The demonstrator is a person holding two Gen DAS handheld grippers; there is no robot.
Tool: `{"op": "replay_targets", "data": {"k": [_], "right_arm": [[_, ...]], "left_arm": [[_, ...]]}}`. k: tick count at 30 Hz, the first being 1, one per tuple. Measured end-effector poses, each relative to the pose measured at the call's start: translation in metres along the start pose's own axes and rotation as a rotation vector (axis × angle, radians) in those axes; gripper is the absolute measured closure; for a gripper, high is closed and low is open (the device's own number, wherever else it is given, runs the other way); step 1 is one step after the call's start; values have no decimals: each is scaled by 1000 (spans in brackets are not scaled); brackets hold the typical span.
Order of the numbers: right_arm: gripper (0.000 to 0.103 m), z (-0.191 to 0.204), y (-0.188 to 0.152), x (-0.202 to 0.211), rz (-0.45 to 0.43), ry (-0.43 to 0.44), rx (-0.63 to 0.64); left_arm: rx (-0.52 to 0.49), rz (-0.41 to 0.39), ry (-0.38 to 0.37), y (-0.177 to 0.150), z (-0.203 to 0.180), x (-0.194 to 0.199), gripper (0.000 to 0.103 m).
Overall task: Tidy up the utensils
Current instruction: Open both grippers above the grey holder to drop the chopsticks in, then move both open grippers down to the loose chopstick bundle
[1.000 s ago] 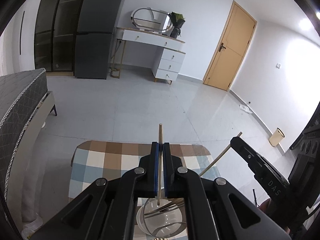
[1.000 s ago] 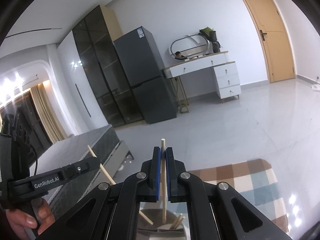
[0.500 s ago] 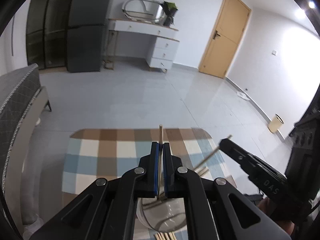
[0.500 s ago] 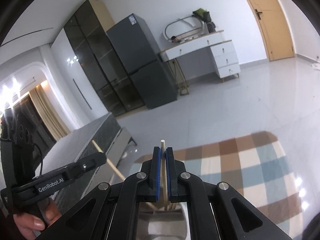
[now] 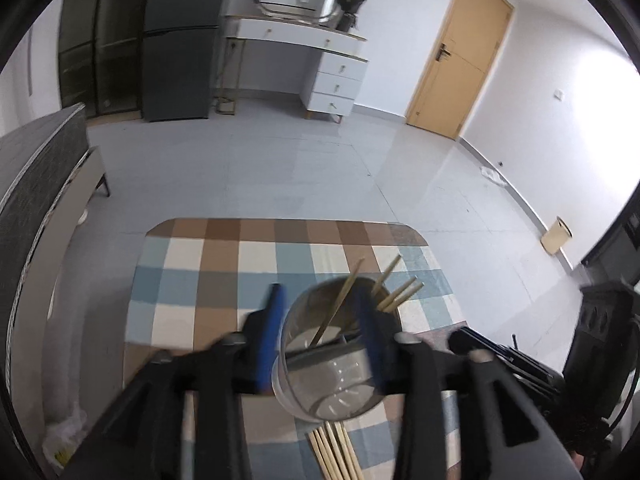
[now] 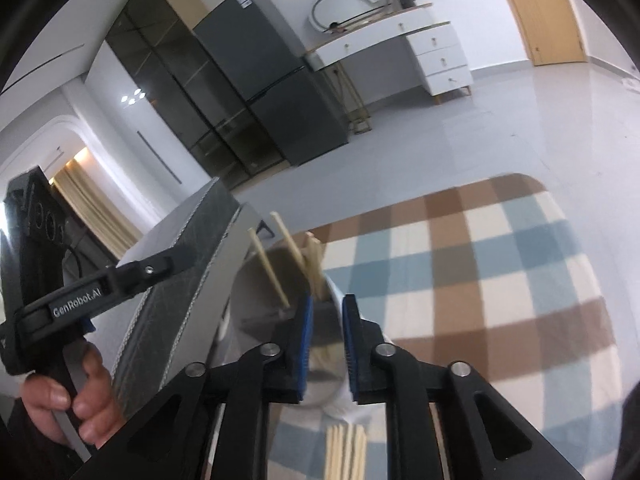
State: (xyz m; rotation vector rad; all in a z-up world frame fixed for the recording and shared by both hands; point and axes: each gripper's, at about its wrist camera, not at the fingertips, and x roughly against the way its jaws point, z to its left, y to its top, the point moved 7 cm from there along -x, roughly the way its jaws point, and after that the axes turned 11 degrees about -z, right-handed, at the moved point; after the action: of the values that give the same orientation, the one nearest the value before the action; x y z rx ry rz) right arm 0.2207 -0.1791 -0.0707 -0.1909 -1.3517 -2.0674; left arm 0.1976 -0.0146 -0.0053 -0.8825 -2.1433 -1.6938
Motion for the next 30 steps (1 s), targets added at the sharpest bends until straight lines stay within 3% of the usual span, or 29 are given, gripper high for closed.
{"op": "replay_targets", "data": {"k": [5, 7, 9, 11, 14, 17, 20, 26, 30], "right_arm": [[62, -8, 1, 40, -44, -16, -25], [61, -3, 0, 53, -48, 10, -26], [60, 4, -3, 69, -64, 11, -5], [49, 10, -5, 82, -87, 11, 15], [43, 18, -9, 97, -118, 15, 33], [40, 26, -15, 112, -130, 15, 46], [34, 32, -19, 125, -150, 7, 83], [18, 45, -35, 146, -185, -29, 188], [17, 50, -51, 152, -171, -40, 230]], "left_arm": [[3, -32, 29, -5, -7, 29, 55], [-9, -57, 39, -8, -14, 41, 54], [-26, -94, 56, -10, -19, 55, 44], [-41, -141, 58, -12, -26, 70, 38], [-52, -192, 87, -17, -31, 89, 29], [-29, -216, 97, -28, -31, 102, 27], [-43, -228, 124, -40, -32, 114, 18], [-2, -197, 127, -63, -29, 122, 17], [-13, -213, 144, -76, -32, 133, 17]]}}
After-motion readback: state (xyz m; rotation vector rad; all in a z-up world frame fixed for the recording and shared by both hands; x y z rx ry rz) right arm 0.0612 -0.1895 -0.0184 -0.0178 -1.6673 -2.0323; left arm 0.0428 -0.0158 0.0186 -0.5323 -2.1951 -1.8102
